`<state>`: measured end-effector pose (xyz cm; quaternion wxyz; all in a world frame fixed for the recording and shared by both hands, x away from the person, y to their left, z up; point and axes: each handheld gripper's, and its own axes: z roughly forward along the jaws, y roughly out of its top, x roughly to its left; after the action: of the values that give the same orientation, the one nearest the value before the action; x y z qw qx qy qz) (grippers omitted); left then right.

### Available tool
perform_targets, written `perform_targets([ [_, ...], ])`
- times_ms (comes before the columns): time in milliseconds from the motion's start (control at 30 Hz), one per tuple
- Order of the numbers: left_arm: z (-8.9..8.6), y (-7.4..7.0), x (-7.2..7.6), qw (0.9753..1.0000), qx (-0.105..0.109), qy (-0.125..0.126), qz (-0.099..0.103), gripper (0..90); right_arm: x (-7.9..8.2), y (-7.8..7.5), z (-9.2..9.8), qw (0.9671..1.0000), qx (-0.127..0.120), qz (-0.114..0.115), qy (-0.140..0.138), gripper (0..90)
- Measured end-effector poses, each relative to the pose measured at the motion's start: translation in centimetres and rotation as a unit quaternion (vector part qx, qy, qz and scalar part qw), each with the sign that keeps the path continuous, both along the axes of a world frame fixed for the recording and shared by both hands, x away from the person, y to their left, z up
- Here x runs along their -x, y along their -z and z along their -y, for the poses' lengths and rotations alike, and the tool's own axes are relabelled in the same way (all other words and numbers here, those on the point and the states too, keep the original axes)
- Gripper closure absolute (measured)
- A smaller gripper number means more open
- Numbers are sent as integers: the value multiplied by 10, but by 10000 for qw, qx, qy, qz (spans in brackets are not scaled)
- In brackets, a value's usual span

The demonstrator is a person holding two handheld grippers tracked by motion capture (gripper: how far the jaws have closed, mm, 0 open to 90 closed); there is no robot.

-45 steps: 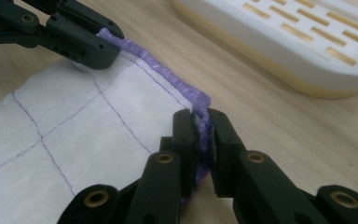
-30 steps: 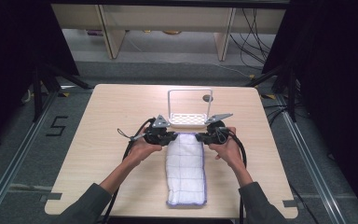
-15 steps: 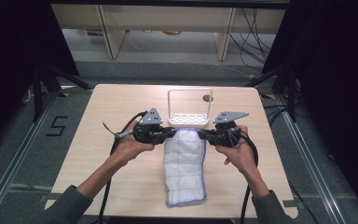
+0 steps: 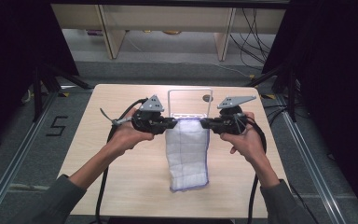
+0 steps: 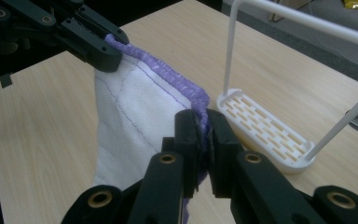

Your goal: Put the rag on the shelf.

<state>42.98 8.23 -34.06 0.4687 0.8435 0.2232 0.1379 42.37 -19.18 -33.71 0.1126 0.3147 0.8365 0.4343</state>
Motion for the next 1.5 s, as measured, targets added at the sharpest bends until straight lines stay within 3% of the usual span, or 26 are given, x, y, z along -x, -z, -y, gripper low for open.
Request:
perform_targets([
  [200, 1, -36, -10, 9999, 59, -47, 155, 821, -9, -33, 2, 9999, -44, 148, 55, 847],
  [367, 0, -62, -32, 9993, 132, -189, 307, 820, -21, -57, 1, 9993, -140, 314, 158, 847],
  [500, 1, -78, -51, 9986, 60, -357, 377, 820, -36, -74, -1, 9981, -180, 506, 300, 847],
  [667, 2, -91, -68, 9970, 296, -515, 496, 820, -58, -90, -2, 9970, -157, 597, 459, 847],
  [767, 3, -95, -79, 9956, 442, -621, 541, 820, -70, -97, -4, 9961, -206, 653, 562, 847],
  [867, 5, -97, -86, 9948, 393, -729, 589, 820, -81, -103, -5, 9955, -260, 645, 644, 847],
  [1000, 8, -102, -97, 9938, 339, -826, 661, 820, -95, -110, -8, 9943, -103, 619, 863, 846],
  [1133, 13, -105, -111, 9922, 407, -991, 643, 820, -108, -115, -10, 9931, -60, 629, 983, 846],
  [1233, 14, -108, -120, 9915, 345, -1075, 641, 820, -119, -119, -11, 9921, -99, 592, 1098, 846],
  [1467, 19, -99, -151, 9894, 377, -1273, 592, 819, -146, -114, -14, 9897, -49, 680, 1260, 843],
  [1500, 19, -95, -156, 9886, 521, -1305, 547, 819, -150, -113, -14, 9898, -8, 687, 1251, 842],
])
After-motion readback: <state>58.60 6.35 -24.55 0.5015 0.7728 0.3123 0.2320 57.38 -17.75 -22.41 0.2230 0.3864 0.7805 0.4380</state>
